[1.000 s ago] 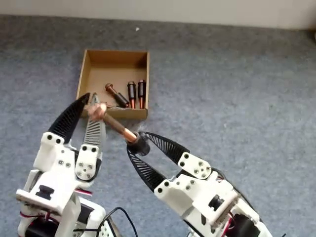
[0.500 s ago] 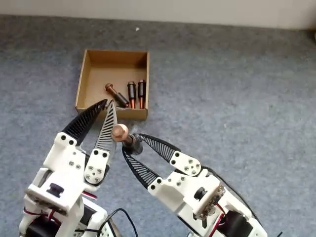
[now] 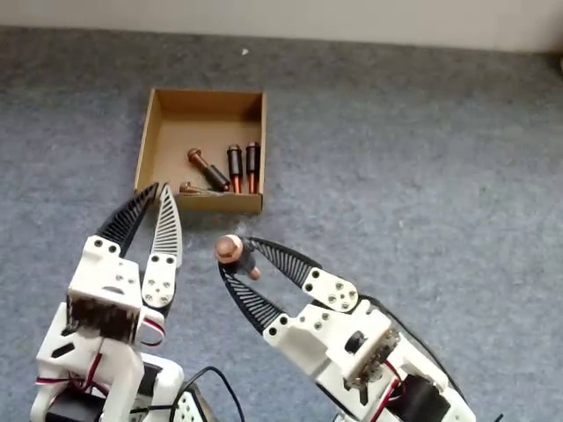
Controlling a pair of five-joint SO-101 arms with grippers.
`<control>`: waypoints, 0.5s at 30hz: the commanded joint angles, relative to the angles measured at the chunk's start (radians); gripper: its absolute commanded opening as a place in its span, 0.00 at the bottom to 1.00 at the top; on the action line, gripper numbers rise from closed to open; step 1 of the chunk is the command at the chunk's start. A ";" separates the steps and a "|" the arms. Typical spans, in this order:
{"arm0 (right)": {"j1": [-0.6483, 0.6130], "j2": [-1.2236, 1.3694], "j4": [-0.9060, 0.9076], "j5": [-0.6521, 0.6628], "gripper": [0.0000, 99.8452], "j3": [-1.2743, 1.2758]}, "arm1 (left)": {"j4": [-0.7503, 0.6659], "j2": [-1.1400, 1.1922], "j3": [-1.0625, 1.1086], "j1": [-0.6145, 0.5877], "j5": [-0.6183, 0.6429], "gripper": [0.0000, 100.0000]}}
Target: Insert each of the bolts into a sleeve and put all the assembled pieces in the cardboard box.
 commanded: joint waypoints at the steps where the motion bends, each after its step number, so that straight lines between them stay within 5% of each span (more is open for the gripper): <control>1: 0.077 -0.001 -0.004 0.002 0.00 0.025 | 0.172 -0.008 -0.031 -0.061 -0.012 0.05; 8: 0.110 0.114 -0.007 0.005 0.00 0.093 | 0.270 -0.010 0.177 -0.156 -0.012 0.05; 15: 0.163 0.601 -0.199 0.003 0.00 -0.031 | 0.133 -0.010 0.372 -0.275 -0.011 0.05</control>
